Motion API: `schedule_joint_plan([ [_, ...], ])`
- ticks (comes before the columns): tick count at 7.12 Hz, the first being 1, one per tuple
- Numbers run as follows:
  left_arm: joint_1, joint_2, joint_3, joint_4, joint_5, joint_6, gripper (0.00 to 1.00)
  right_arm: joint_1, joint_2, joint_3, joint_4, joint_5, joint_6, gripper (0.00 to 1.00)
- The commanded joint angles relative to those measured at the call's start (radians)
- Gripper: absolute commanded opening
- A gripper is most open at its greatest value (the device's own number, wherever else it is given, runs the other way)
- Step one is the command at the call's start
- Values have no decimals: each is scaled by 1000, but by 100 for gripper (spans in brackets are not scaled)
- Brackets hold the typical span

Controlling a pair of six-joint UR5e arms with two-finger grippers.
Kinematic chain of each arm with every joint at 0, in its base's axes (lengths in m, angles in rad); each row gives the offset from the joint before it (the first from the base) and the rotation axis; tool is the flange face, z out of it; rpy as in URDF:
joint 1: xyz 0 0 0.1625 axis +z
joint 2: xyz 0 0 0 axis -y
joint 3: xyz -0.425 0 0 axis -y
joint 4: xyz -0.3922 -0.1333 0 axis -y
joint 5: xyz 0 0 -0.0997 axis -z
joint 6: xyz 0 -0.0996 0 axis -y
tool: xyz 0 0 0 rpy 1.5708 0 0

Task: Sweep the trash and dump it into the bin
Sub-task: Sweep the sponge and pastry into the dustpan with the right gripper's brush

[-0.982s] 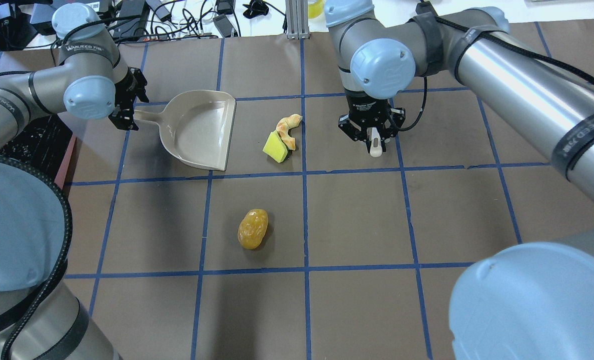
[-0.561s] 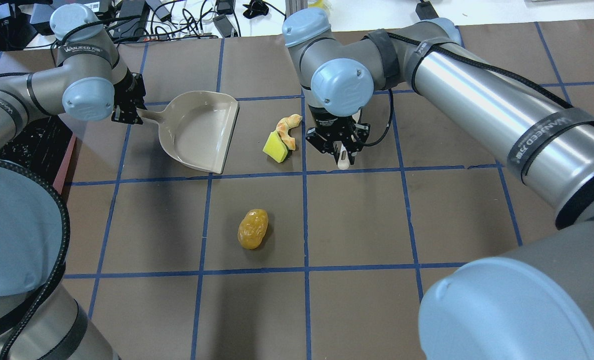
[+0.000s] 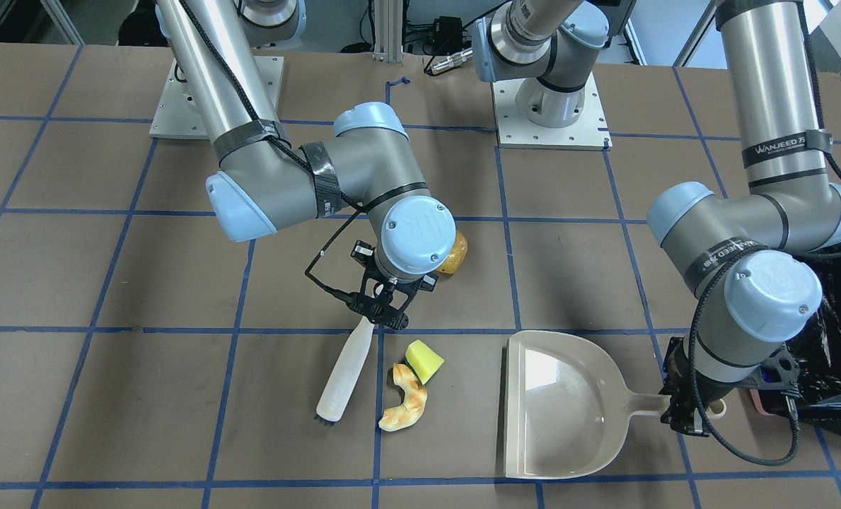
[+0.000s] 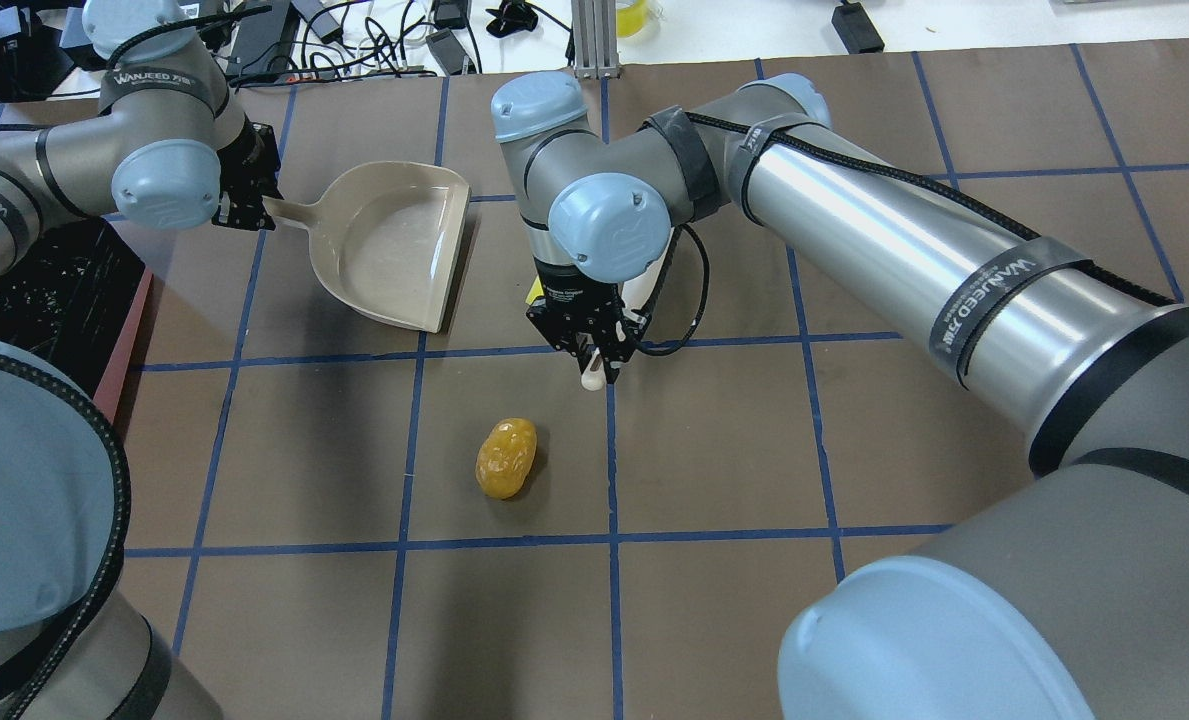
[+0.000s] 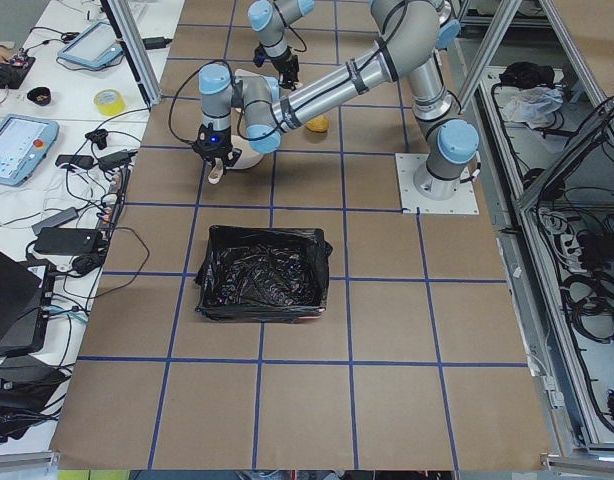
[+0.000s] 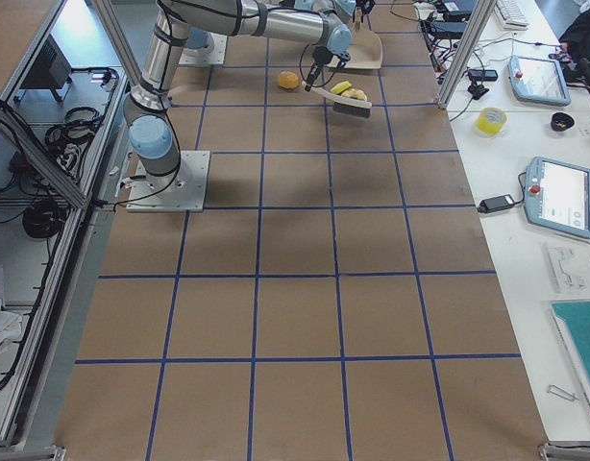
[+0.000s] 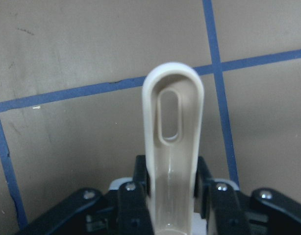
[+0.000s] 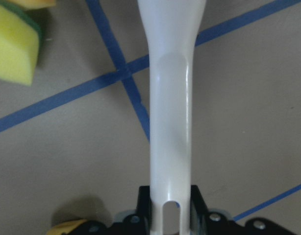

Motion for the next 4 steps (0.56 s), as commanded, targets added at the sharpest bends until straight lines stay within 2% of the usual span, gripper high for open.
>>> schedule_joint_plan([
  [1, -59, -13, -9, -12, 63, -98, 0, 6, 15, -1, -12, 26, -52, 0],
  [4, -67, -18, -8, -46, 66, -159, 0, 23, 13, -3, -7, -26, -89, 0],
])
